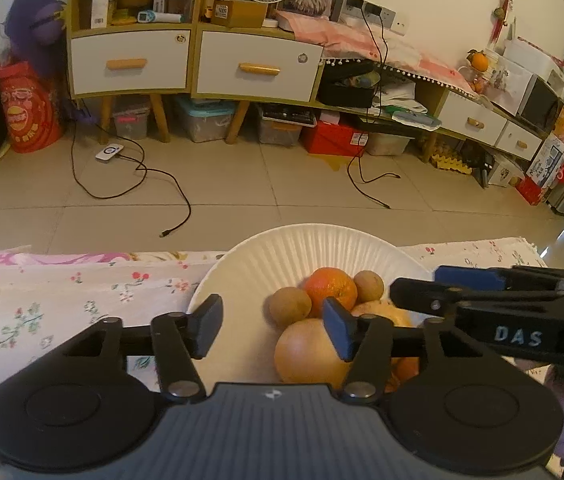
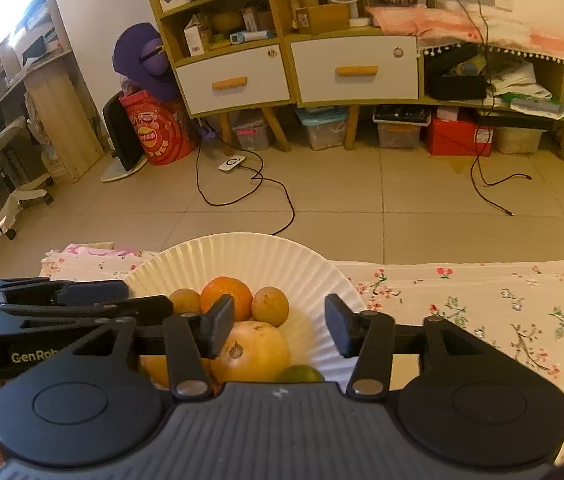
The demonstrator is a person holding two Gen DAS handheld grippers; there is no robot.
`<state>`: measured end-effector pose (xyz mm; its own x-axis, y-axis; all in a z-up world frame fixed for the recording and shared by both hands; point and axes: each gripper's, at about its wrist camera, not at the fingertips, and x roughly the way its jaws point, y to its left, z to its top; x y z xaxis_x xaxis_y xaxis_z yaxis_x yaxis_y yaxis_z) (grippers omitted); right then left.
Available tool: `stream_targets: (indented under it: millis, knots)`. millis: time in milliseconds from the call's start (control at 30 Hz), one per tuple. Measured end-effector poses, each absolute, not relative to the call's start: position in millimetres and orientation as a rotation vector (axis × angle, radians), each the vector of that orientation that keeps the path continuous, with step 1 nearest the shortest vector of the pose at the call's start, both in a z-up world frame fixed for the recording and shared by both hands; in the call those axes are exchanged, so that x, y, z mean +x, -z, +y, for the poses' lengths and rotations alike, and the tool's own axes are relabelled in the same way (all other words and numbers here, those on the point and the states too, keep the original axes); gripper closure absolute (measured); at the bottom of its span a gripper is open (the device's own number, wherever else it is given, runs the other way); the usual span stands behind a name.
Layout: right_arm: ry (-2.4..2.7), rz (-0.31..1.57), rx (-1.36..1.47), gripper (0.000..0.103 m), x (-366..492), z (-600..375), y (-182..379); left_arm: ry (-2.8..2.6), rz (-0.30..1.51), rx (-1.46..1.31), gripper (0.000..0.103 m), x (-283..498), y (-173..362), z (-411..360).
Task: Organize fruits
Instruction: 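Lower and release the kiwi from the left tool while the right tool releases its yellow fruit, then withdraw both open tools from the plate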
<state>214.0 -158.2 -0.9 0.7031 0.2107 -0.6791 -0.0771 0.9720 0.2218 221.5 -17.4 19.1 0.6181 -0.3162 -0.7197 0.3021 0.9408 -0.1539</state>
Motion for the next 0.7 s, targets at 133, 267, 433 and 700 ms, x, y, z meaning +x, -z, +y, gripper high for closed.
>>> stream_targets:
  millis: [133,267,433,700]
  knots:
    - [-0.151,0.774,0.176,0.045,203,-160,-7,0.342,0.837,-0.011,0.055,210,-25,-11]
    - [-0.14,0.774,0.172,0.038,192,-161,-13,0.327,0.84,-0.003,0.048,199,-29,-7]
    - [-0.14,0.778,0.155,0.031,176,-160,-21,0.307,0.833,0.003,0.036,181,-37,-1]
    - [-0.13,0.784,0.15,0.021,151,-159,-32,0.278,0.832,0.028,0.026,154,-47,5]
